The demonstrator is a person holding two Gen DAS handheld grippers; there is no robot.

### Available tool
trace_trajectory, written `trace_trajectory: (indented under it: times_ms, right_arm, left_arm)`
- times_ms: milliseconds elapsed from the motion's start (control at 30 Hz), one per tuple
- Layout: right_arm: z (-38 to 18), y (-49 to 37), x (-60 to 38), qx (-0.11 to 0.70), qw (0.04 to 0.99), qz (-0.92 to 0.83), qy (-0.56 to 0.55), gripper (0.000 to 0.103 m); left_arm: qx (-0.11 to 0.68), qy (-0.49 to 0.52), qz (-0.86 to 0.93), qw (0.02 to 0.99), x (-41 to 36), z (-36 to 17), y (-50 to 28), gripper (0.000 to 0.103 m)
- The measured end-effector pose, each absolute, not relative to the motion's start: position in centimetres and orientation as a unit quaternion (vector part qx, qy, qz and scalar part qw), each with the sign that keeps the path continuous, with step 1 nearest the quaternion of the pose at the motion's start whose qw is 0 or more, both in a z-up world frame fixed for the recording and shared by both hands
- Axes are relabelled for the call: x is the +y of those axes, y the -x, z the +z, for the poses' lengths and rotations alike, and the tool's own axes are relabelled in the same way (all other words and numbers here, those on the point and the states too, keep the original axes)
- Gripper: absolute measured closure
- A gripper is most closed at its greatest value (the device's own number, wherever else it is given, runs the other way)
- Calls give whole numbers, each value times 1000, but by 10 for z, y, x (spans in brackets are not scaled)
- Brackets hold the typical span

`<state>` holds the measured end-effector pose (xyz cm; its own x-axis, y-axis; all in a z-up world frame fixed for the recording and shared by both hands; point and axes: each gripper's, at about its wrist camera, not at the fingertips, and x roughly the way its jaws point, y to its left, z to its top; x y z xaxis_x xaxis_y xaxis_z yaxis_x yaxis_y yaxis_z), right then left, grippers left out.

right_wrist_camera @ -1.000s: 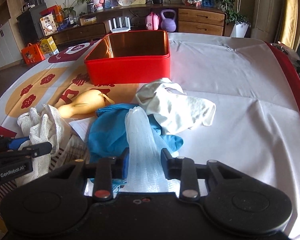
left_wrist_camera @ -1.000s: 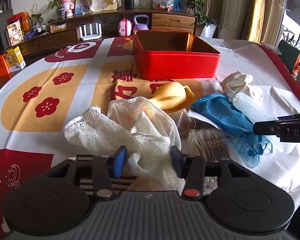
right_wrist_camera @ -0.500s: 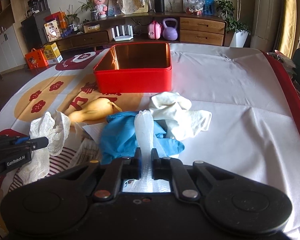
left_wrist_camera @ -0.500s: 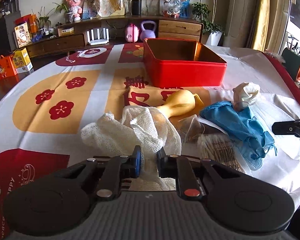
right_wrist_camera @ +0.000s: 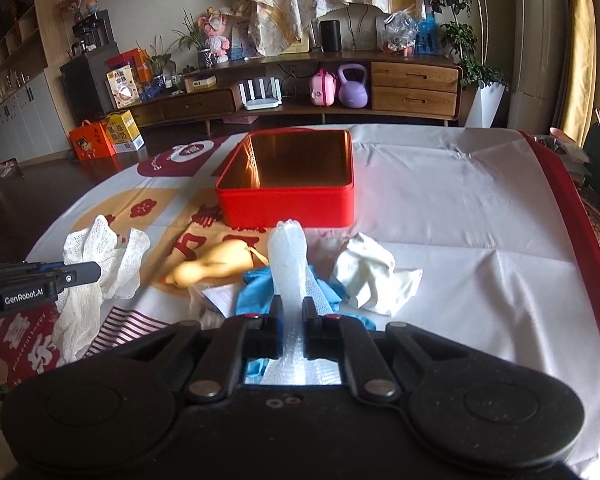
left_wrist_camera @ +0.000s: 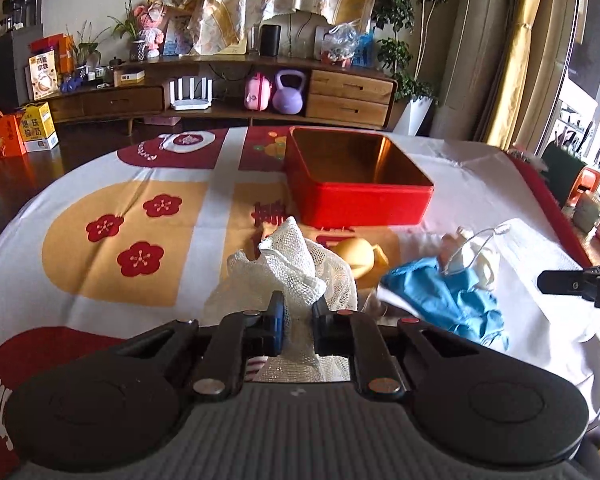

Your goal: Organize soft objects

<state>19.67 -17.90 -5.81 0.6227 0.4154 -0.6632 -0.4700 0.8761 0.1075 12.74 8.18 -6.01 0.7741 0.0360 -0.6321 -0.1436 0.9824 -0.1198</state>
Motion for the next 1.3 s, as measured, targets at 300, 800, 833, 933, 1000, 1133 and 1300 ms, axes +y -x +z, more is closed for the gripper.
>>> trace_trajectory:
  times_ms: [300,800,833,933,1000,1133,1300]
  right_arm:
    - [-32,-216,-177,354,899,257,19,96]
    - [-7,-289,-150,339,905,254,27,95]
    - [-7,-295,-148,339,905,254,26,95]
    - [-9,-315,-142,342,905,253,18,95]
    - [-11,-329,-138,344,903,256,11,94]
    - [-21,-356,-128,350,903,250,-2,94]
    - [-42,-386,-114,357,903,240,-13,94]
  left_arm:
    - [310,91,6,946,85,-13,-149,90]
    - [278,56,-28,959,72,28,-243,90]
    - [276,56,-28,959,72,29,-250,90]
    - [271,62,-40,960,73,31,-277,90]
    - [273,76,-49,958,74,29,-295,90]
    - [282,91,-53,954,75,21,-330,90]
    - [295,117,-50,947,81,0,-367,89]
